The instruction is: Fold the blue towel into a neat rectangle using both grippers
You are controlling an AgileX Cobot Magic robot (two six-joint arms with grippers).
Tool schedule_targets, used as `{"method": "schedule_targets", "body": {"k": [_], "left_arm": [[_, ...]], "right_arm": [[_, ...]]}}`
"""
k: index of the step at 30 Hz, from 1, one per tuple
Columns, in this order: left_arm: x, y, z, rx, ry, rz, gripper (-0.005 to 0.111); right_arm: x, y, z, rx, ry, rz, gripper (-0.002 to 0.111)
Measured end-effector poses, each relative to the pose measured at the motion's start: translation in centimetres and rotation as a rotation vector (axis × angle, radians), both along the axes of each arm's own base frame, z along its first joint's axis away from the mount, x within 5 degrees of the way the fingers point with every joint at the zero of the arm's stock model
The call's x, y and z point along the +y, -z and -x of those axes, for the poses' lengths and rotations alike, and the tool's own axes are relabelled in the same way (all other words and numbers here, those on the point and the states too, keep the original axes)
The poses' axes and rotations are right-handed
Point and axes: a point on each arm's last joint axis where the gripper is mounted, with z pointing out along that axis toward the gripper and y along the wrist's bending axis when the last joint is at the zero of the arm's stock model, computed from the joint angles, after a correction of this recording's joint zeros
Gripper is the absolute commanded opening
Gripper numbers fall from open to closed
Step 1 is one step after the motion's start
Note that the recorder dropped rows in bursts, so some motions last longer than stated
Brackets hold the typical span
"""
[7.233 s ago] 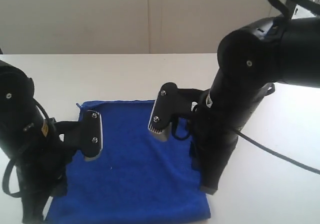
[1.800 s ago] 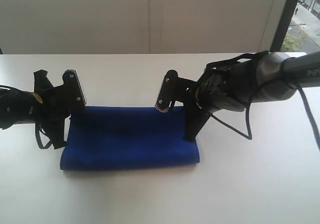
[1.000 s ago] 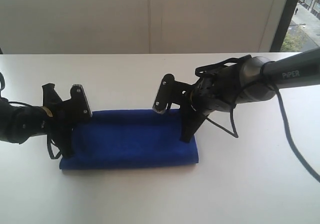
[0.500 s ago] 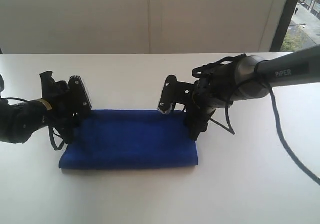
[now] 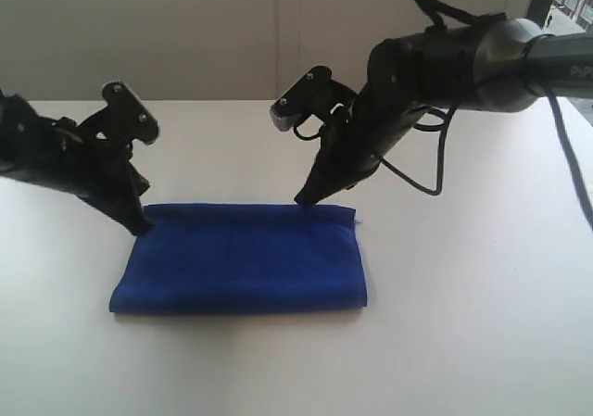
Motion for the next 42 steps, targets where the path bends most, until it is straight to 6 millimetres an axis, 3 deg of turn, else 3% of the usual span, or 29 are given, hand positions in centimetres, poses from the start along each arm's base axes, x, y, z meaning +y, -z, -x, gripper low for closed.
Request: {"method": "schedule_targets", "body": {"k": [4, 11, 17, 25, 38, 42], "left_arm": [[-1.1, -0.4, -2.8, 0.170, 0.048, 0.026, 0.000], [-1.1, 2.6, -6.4, 0.323, 0.037, 0.033, 0.000], [-1.1, 4.3, -7.1, 0.324, 0.024, 0.024, 0.000], [-0.8, 4.3, -7.4, 0.286, 0.036, -0.022, 0.000], [-0.1, 4.3, -7.6, 0.271, 0.041, -0.066, 0.000], [0.0, 3.3, -7.5, 0.245, 0.047, -0.073, 0.000]], "right_arm": [[-1.2, 0.8, -2.1, 0.083, 0.024, -0.089, 0.000], [-3.5, 3.7, -3.9, 0.162, 0.063, -0.091, 0.000], [-3.7, 5.5, -4.4, 0.163, 0.078, -0.088, 0.000], [-3.7, 7.9, -5.3, 0.134, 0.099, -0.085, 0.000], [-4.2, 7.7, -6.1, 0.045, 0.091, -0.048, 0.000], [-4.1, 5.5, -5.7, 0.027, 0.091, -0.068, 0.000]]}}
